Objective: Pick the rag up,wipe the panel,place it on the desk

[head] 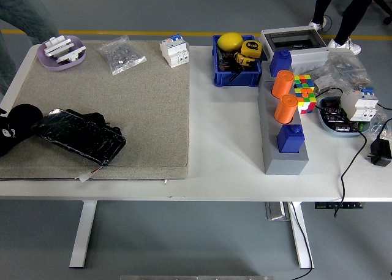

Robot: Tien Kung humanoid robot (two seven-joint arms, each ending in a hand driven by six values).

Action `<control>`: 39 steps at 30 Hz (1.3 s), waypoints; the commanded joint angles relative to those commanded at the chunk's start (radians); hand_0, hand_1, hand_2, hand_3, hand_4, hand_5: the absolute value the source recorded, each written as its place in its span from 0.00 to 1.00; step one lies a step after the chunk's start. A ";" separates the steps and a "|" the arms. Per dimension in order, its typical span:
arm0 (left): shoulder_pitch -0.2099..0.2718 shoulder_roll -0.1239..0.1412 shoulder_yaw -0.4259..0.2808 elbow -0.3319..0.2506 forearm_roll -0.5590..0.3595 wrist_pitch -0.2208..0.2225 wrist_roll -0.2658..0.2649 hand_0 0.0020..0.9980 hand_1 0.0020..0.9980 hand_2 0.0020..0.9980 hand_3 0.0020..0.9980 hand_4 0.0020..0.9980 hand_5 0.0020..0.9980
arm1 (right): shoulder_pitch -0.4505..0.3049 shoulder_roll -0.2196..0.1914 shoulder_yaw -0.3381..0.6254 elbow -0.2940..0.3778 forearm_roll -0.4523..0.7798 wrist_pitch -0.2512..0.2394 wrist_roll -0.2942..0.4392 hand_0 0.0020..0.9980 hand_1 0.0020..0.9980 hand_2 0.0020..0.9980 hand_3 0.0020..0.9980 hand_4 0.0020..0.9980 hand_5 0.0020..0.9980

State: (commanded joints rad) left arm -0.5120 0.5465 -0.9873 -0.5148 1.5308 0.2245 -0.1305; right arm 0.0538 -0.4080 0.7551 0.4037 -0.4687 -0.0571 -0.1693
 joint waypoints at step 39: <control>0.074 0.039 -0.100 -0.222 0.270 0.119 0.054 0.25 0.17 0.53 0.50 0.12 0.00 | 0.001 -0.011 -0.031 -0.005 0.019 -0.002 0.006 0.83 0.68 0.69 0.64 0.95 0.77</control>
State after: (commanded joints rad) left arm -0.4382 0.5859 -1.0868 -0.7372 1.8011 0.3436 -0.0762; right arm 0.0546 -0.4186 0.7246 0.3985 -0.4495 -0.0595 -0.1629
